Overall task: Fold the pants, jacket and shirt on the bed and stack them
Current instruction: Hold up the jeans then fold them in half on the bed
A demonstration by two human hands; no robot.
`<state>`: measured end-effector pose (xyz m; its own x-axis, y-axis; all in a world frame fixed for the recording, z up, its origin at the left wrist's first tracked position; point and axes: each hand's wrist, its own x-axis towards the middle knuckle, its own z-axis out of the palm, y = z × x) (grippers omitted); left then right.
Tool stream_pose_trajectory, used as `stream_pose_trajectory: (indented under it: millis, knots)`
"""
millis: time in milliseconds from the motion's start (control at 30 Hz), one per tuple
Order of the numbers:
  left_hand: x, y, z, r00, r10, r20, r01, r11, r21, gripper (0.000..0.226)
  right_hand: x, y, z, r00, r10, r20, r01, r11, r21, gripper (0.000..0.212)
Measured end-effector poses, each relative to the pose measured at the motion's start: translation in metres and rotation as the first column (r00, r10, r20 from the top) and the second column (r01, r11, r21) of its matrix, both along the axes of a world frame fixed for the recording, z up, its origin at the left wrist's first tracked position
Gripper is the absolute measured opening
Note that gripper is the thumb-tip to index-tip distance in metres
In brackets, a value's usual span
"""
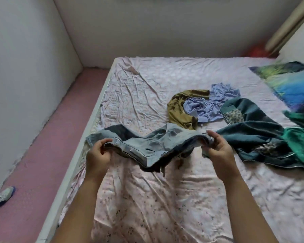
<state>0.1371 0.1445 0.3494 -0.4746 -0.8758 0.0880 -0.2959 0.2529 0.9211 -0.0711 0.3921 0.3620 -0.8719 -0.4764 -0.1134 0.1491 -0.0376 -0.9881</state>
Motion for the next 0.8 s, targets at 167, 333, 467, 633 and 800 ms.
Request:
stream_pose_trajectory:
  millis: [167,333,467,633,800]
  knots:
    - [-0.03,-0.003,0.07,0.993,0.102,-0.066,-0.118,0.944,-0.309,0.026,-0.031,0.001,0.059,0.918,-0.092,-0.386,0.142,0.985,0.1,0.033]
    - [-0.051,-0.032,0.121,0.959,0.24,-0.153,-0.284,0.826,-0.487,0.011,-0.053,-0.011,0.12,0.624,-0.247,-0.741,0.444,0.893,0.076,0.024]
    - [-0.074,-0.039,0.174,0.964,0.108,-0.244,-0.208,0.875,-0.436,0.004,-0.078,-0.029,0.163,0.544,-0.361,-0.757,0.569,0.822,0.017,0.026]
    - [-0.087,-0.04,0.262,0.858,0.105,-0.503,-0.369,0.807,-0.461,0.009,-0.098,-0.035,0.247,0.411,-0.447,-0.795,0.56,0.812,-0.167,0.014]
    - [-0.1,-0.06,0.286,0.927,0.101,-0.362,-0.289,0.807,-0.515,0.015,-0.116,-0.037,0.256,0.423,-0.308,-0.852,0.575,0.818,-0.01,0.014]
